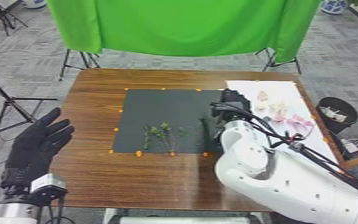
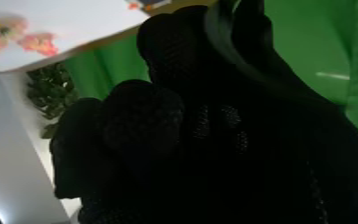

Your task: Arrange flowers

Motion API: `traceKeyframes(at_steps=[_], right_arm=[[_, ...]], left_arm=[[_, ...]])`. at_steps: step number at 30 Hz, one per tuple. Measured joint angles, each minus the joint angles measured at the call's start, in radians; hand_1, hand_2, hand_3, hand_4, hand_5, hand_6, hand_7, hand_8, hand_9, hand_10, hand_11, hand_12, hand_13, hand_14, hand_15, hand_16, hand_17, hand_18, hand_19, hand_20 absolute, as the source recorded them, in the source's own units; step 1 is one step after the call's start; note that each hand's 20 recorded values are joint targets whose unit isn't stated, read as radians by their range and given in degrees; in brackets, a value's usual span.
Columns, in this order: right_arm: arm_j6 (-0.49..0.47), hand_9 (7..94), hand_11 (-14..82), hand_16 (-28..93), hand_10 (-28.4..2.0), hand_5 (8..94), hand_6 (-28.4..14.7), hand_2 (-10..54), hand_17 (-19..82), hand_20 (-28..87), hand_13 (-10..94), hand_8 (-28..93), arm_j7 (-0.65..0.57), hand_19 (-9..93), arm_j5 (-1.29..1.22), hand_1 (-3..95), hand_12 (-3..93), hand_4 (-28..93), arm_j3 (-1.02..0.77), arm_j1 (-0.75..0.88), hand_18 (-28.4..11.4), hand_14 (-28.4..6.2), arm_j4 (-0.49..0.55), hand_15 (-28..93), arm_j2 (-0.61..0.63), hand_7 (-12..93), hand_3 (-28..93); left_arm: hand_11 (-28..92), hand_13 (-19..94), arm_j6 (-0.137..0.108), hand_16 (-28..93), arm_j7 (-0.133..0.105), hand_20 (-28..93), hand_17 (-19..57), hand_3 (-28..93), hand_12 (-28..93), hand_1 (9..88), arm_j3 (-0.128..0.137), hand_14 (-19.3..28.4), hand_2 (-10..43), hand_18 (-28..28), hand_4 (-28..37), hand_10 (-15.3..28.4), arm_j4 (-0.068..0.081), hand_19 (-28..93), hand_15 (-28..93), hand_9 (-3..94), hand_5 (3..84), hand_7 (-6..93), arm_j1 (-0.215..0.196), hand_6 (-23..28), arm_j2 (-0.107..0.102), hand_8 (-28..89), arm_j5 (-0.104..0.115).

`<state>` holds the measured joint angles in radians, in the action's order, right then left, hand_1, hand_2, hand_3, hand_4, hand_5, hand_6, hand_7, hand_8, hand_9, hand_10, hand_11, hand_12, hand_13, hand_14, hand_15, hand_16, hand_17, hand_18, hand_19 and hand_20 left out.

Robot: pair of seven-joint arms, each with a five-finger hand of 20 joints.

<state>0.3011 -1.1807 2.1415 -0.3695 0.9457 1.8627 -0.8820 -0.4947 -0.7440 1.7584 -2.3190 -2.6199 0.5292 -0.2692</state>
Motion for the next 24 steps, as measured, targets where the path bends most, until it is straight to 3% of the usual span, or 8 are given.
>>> traceKeyframes(at_steps=[10, 17, 24], right_arm=[[-0.027, 92.7, 34.2, 18, -11.6, 87.0, -4.4, -9.5, 66, 27, 91, 28, -0.016, 93, -0.004, 54.5, 27.5, -24, 0.004, 0.063, -15.1, -5.4, 0.006, 63, -0.028, 19, 80], [-0.043, 93.4, 34.6, 18, -11.5, 87.9, -3.5, -9.5, 66, 26, 91, 23, -0.015, 93, -0.018, 53.1, 25.8, -22, 0.01, 0.099, -15.0, -5.4, 0.022, 62, -0.031, 18, 77], [-0.038, 93.3, 35.5, 18, -11.7, 87.8, -3.2, -9.5, 66, 25, 91, 21, -0.015, 93, -0.039, 52.6, 24.1, -22, 0.022, 0.1, -15.0, -5.4, 0.021, 62, -0.032, 19, 75]], left_arm=[[29, 17, 0.001, -11, 0.021, 7, -10.2, 65, 11, 30.2, -0.016, 23.3, 7.3, 20.3, -20.7, 18.8, 0.0, 42, 48, 32.1, 38.6, 9.7, 0.016, 10.1, 0.011, -8, -0.017], [29, 17, 0.002, -11, 0.044, 7, -10.2, 66, 11, 30.2, -0.015, 23.3, 7.2, 20.3, -20.6, 18.9, 0.0, 42, 48, 32.1, 38.6, 9.8, 0.021, 10.1, 0.037, -8, -0.039], [29, 17, 0.002, -11, 0.049, 7, -10.2, 66, 11, 30.3, -0.026, 23.3, 7.2, 20.3, -20.6, 18.9, 0.001, 42, 48, 32.1, 38.7, 9.8, 0.033, 10.2, 0.039, -8, -0.041]])
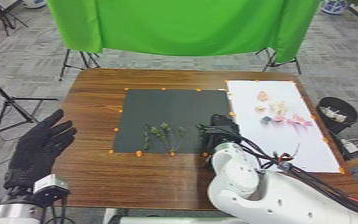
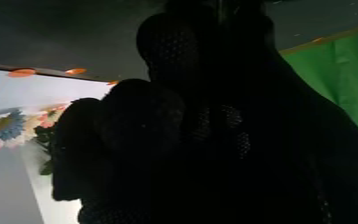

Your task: Arrange flowers

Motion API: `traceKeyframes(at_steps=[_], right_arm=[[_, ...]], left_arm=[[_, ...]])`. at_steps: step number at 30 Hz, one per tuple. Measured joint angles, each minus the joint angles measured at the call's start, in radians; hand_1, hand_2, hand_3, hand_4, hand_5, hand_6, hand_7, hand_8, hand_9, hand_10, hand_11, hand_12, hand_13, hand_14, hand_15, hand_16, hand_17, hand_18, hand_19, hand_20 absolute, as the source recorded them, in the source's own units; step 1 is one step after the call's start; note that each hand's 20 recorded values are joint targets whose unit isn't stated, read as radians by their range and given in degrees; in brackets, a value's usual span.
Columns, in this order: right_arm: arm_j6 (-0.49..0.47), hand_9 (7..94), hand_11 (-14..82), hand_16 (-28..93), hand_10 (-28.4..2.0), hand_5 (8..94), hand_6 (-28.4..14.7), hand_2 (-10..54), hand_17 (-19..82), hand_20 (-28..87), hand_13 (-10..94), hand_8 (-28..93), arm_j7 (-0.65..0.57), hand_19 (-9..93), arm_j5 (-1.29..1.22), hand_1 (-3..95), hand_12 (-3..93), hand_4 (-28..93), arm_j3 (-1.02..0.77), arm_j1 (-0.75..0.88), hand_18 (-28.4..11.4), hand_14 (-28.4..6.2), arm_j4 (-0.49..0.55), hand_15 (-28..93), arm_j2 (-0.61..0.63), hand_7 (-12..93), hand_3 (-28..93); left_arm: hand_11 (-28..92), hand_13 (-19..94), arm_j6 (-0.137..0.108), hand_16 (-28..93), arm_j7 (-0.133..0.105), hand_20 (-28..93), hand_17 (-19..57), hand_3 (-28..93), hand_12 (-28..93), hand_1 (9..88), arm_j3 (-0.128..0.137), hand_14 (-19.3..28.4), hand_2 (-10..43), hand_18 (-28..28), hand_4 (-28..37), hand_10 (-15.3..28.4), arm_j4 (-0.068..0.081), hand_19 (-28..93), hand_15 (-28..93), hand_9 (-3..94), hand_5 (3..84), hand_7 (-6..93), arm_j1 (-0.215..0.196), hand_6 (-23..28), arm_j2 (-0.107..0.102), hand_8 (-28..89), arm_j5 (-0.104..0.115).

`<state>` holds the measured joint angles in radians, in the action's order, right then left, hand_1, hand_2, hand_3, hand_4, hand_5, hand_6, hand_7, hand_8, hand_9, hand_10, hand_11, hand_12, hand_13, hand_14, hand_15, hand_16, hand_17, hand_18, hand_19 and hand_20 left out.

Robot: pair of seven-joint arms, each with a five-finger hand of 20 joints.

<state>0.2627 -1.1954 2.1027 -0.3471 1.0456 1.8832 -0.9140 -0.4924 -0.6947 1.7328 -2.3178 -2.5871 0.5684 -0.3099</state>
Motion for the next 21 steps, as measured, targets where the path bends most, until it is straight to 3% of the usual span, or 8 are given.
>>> traceKeyframes(at_steps=[13, 21], right_arm=[[0.024, 91.0, 36.0, 18, -12.5, 86.3, -4.1, -9.5, 65, 22, 90, 19, 0.006, 93, -0.022, 49.5, 22.4, -23, 0.002, -0.007, -14.8, -5.6, -0.004, 60, -0.002, 19, 72], [0.021, 89.0, 36.7, 17, -13.3, 80.8, -5.9, -8.5, 64, 19, 88, 13, 0.004, 93, -0.025, 42.4, 21.5, -21, 0.001, -0.007, -14.6, -5.9, -0.004, 61, -0.002, 19, 73]], left_arm=[[29, 17, 0.0, -11, -0.001, 7, -10.2, 66, 11, 30.4, -0.015, 23.3, 7.3, 20.3, -20.5, 18.9, 0.001, 42, 48, 32.1, 38.8, 9.7, 0.007, 10.2, -0.005, -8, 0.002], [29, 17, 0.0, -11, -0.001, 7, -10.2, 66, 11, 30.5, -0.012, 23.2, 7.3, 20.3, -20.5, 18.9, 0.002, 42, 48, 32.1, 38.8, 9.7, 0.007, 10.2, -0.005, -8, 0.001]])
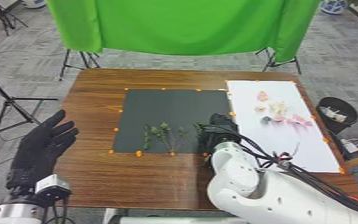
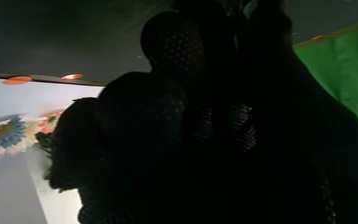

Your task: Arrange flowers

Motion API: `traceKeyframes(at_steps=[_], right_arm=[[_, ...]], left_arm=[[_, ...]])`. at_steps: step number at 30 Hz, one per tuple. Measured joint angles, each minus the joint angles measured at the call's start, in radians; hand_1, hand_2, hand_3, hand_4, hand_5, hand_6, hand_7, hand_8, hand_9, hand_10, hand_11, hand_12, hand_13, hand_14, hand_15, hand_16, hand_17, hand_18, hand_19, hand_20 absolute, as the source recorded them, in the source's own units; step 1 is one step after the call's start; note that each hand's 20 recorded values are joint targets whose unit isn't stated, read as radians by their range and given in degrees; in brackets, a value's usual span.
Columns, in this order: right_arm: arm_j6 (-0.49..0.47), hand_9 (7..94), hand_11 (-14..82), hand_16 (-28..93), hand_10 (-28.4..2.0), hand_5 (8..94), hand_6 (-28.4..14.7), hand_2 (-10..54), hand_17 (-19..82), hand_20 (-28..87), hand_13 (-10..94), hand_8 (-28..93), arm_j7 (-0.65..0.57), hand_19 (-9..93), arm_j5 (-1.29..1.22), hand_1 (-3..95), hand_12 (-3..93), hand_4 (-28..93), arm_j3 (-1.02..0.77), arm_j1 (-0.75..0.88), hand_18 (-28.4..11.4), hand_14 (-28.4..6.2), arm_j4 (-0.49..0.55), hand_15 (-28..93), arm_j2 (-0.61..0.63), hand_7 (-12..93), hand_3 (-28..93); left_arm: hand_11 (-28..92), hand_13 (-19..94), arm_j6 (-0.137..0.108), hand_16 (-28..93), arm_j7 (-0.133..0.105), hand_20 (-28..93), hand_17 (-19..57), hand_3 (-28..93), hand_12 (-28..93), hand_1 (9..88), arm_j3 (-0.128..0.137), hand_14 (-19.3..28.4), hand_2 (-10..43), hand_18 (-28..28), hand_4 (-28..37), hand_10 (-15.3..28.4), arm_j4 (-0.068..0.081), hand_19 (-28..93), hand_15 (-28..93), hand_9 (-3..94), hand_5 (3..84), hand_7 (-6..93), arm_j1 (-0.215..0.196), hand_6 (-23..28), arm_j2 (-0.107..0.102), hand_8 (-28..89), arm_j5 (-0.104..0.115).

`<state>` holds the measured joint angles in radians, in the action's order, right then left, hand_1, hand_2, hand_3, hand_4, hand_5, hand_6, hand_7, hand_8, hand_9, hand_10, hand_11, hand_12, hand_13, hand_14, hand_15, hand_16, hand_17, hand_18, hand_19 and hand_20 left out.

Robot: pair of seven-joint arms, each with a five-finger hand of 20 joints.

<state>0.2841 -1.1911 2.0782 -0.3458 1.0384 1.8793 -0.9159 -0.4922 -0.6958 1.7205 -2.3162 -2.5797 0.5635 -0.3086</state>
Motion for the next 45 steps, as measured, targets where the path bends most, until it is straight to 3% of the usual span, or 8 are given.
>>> traceKeyframes(at_steps=[10, 45], right_arm=[[0.001, 88.2, 36.8, 16, -13.9, 76.4, -5.9, -4.2, 64, 17, 88, -7, 0.001, 93, -0.017, 36.5, 20.7, -20, -0.007, 0.0, -14.6, -6.2, 0.009, 60, 0.003, 23, 74], [0.03, 84.4, 34.7, 15, -16.0, 65.4, -8.8, -1.2, 63, 11, 86, -9, 0.011, 93, -0.033, 32.4, 19.1, -19, -0.037, -0.007, -14.6, -7.4, 0.019, 59, 0.009, 18, 72]], left_arm=[[29, 17, 0.0, -11, -0.005, 7, -10.1, 66, 11, 30.4, 0.0, 23.2, 7.2, 20.3, -20.5, 18.8, 0.0, 42, 48, 32.1, 38.8, 9.8, -0.009, 10.2, -0.003, -8, 0.002], [29, 17, -0.002, -11, -0.017, 7, -10.2, 66, 11, 30.3, -0.006, 23.3, 7.1, 20.2, -20.7, 18.8, -0.002, 42, 47, 32.0, 38.7, 9.7, -0.013, 10.2, -0.003, -8, 0.008]])
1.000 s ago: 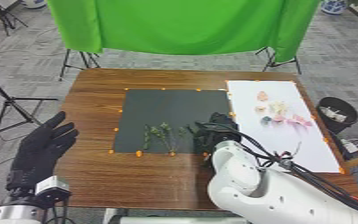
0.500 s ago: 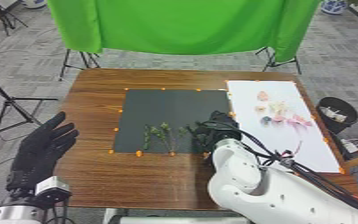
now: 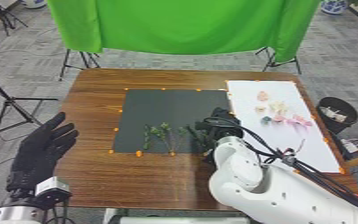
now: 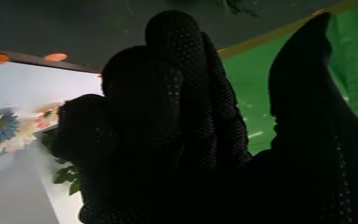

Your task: Arrange flowers

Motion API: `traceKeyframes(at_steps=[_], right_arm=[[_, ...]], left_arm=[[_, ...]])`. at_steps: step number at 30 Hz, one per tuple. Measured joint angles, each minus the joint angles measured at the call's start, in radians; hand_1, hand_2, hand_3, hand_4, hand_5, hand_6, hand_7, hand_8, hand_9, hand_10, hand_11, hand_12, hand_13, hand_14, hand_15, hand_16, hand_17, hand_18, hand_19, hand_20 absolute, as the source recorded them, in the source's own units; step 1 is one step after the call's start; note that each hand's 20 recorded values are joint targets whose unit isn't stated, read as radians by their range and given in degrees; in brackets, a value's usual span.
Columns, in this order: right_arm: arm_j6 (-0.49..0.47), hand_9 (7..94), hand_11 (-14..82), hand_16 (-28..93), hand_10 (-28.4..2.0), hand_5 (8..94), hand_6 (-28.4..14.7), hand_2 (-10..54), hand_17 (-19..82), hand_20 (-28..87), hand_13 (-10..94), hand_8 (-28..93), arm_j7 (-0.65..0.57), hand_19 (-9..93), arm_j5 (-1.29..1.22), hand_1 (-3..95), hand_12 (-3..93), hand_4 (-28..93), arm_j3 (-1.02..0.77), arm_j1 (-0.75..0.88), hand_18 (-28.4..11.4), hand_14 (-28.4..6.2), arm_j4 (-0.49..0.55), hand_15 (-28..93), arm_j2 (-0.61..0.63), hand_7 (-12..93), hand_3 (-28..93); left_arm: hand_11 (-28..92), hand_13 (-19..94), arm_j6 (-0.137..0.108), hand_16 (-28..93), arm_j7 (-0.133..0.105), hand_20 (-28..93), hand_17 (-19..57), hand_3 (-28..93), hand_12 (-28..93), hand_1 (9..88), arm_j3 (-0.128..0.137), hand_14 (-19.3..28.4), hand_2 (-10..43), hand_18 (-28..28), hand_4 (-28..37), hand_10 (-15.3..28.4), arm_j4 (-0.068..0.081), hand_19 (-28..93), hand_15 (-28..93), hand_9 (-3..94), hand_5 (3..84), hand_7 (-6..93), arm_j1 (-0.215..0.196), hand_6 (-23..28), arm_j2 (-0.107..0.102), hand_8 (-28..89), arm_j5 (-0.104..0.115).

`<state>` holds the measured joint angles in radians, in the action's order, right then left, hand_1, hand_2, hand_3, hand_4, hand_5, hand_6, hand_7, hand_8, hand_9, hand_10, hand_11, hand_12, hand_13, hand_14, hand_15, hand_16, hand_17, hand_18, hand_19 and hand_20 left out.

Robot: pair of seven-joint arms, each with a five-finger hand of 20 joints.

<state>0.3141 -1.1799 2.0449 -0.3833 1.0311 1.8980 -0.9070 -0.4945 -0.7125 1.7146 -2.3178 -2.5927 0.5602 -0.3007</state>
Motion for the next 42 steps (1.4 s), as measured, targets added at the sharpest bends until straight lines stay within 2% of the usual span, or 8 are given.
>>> traceKeyframes(at_steps=[5, 13, 21, 27, 34, 42], right_arm=[[0.004, 81.8, 34.5, 15, -16.9, 64.7, -8.9, -0.9, 61, 6, 84, -9, 0.009, 93, -0.011, 32.0, 18.7, -19, -0.011, -0.003, -14.0, -8.1, 0.0, 59, 0.001, 19, 72], [0.005, 74.6, 32.5, 12, -19.1, 60.5, -9.6, -0.5, 58, -10, 77, -9, 0.048, 93, -0.073, 31.3, 17.5, -19, -0.052, -0.003, -13.7, -11.0, 0.022, 59, 0.015, 19, 73], [-0.02, 65.3, 30.8, 10, -20.2, 55.9, -9.6, 0.7, 48, -20, 66, -9, 0.133, 92, -0.183, 30.1, 16.5, -20, -0.144, 0.016, -16.6, -15.1, 0.058, 60, 0.038, 20, 74], [-0.105, 56.8, 26.7, 9, -21.0, 52.7, -9.7, 1.0, 41, -19, 59, -10, 0.185, 88, -0.239, 29.9, 15.2, -20, -0.189, 0.019, -18.3, -16.5, 0.074, 60, 0.065, 20, 75], [-0.141, 49.0, 19.8, 8, -20.8, 48.6, -8.7, 0.6, 42, -17, 58, -10, 0.226, 91, -0.277, 31.3, 14.3, -20, -0.226, 0.012, -17.3, -16.5, 0.075, 61, 0.121, 20, 77], [-0.247, 47.2, 17.1, 8, -21.1, 47.8, -8.2, 0.3, 45, -14, 59, -10, 0.234, 93, -0.336, 32.4, 14.8, -20, -0.252, -0.045, -16.1, -15.3, 0.019, 67, 0.188, 19, 77]], left_arm=[[29, 17, -0.001, -11, -0.013, 7, -10.2, 66, 11, 30.4, 0.0, 23.2, 7.1, 20.2, -20.7, 18.8, 0.0, 42, 48, 32.0, 38.7, 9.8, -0.004, 10.2, -0.005, -8, 0.008], [28, 17, -0.003, -11, -0.025, 7, -10.2, 66, 11, 30.3, 0.0, 23.2, 7.0, 20.3, -20.6, 18.8, 0.0, 42, 47, 31.9, 38.6, 9.7, -0.009, 10.2, -0.014, -8, 0.018], [28, 17, -0.004, -11, -0.034, 7, -10.2, 66, 11, 30.3, -0.005, 23.3, 6.9, 20.3, -20.6, 18.8, 0.0, 42, 47, 31.8, 38.7, 9.5, -0.01, 10.2, -0.02, -8, 0.024], [28, 17, -0.004, -11, -0.031, 7, -10.2, 66, 11, 30.3, -0.014, 23.3, 7.0, 20.3, -20.7, 18.8, 0.0, 42, 47, 31.8, 38.7, 9.5, -0.005, 10.2, -0.019, -8, 0.022], [28, 17, -0.004, -11, -0.028, 7, -10.2, 66, 11, 30.3, -0.029, 23.3, 7.0, 20.3, -20.6, 18.7, 0.001, 42, 48, 31.8, 38.7, 9.5, 0.012, 10.2, -0.019, -8, 0.02], [28, 17, -0.003, -11, -0.02, 7, -10.2, 66, 11, 30.3, -0.026, 23.3, 7.1, 20.3, -20.6, 18.8, 0.001, 42, 48, 31.8, 38.7, 9.5, 0.014, 10.2, -0.021, -8, 0.013]])
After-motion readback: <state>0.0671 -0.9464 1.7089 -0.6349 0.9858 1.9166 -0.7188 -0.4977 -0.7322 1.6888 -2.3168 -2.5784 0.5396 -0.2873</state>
